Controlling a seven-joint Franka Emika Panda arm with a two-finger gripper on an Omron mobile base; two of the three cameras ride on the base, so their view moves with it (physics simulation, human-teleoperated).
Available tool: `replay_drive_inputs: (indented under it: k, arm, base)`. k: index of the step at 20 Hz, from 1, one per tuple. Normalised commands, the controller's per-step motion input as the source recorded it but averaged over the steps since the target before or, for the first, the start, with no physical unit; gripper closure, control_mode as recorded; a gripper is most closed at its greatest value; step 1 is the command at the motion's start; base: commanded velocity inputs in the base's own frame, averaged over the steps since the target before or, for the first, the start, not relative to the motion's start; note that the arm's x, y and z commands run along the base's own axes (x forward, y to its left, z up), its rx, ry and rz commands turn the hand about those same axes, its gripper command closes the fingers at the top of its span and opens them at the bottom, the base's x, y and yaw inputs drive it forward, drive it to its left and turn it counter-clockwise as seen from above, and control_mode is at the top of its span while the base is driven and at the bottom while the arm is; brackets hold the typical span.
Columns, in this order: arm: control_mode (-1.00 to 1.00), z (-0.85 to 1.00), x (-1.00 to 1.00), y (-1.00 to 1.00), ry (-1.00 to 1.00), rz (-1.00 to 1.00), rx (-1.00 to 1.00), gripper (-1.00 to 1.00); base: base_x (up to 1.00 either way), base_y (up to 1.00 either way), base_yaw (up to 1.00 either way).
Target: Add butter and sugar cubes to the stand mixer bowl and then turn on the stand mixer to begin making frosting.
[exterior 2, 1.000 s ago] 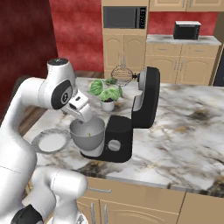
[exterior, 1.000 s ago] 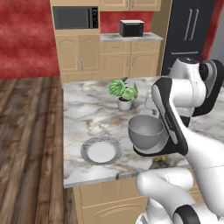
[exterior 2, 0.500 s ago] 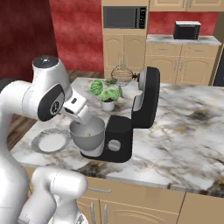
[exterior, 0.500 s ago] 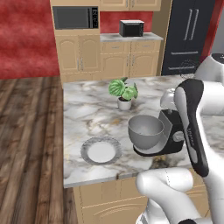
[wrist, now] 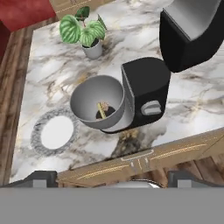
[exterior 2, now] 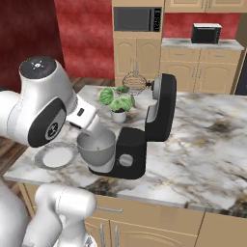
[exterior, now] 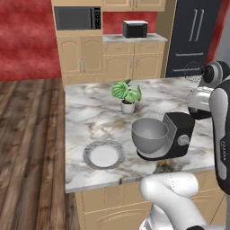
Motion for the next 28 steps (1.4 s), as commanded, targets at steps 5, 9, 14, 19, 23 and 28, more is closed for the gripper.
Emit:
replay_drive_inputs:
  k: [5, 9, 14, 19, 23, 28]
  arm:
    - [-1.00, 0.13, -0.29, -0.57, -0.27, 0.06, 0.00, -1.00]
    - [-1.00, 0.09, -0.22, -0.73, -0.30, 0.05, 0.00, -1.00]
    - [-1.00, 0.04, -0.13, -0.66, -0.29, 0.06, 0.00, -1.00]
    - [-1.00, 0.04, -0.03, -0.47, -0.28, 0.02, -0.01, -1.00]
    - [-1.00, 0.17, 0.00, -0.27, -0.24, 0.02, -0.01, -1.00]
    - [-1.00, 0.04, 0.06, -0.10, -0.16, 0.02, 0.00, -1.00]
  base:
    - [0.00, 0.00, 0.00]
    - [0.00, 0.00, 0.00]
    - [0.00, 0.00, 0.00]
    - [0.00, 0.00, 0.00]
    - [0.00, 0.00, 0.00]
    - [0.00, 0.00, 0.00]
